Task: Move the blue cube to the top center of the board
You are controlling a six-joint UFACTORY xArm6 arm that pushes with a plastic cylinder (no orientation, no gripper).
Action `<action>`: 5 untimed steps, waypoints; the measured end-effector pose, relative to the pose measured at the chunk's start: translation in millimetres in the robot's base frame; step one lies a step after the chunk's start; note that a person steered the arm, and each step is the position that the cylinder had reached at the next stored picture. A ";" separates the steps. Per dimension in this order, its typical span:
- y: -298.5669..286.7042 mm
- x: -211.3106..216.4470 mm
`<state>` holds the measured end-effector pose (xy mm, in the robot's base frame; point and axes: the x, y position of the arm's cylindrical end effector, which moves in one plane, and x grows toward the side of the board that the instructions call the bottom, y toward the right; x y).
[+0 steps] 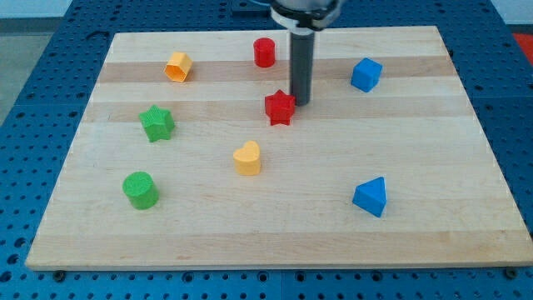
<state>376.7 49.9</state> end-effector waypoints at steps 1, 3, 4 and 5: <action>48.5 23.3; 96.9 -12.8; 96.4 -26.0; 125.6 -39.3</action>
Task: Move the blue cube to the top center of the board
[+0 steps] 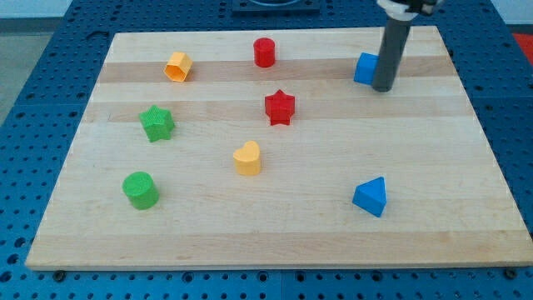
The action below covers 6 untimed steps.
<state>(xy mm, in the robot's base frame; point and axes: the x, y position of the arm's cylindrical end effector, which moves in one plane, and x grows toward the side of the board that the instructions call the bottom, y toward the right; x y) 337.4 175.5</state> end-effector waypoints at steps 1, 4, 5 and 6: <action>1.0 -21.1; -120.0 -45.5; -112.6 -62.9; -105.4 -77.1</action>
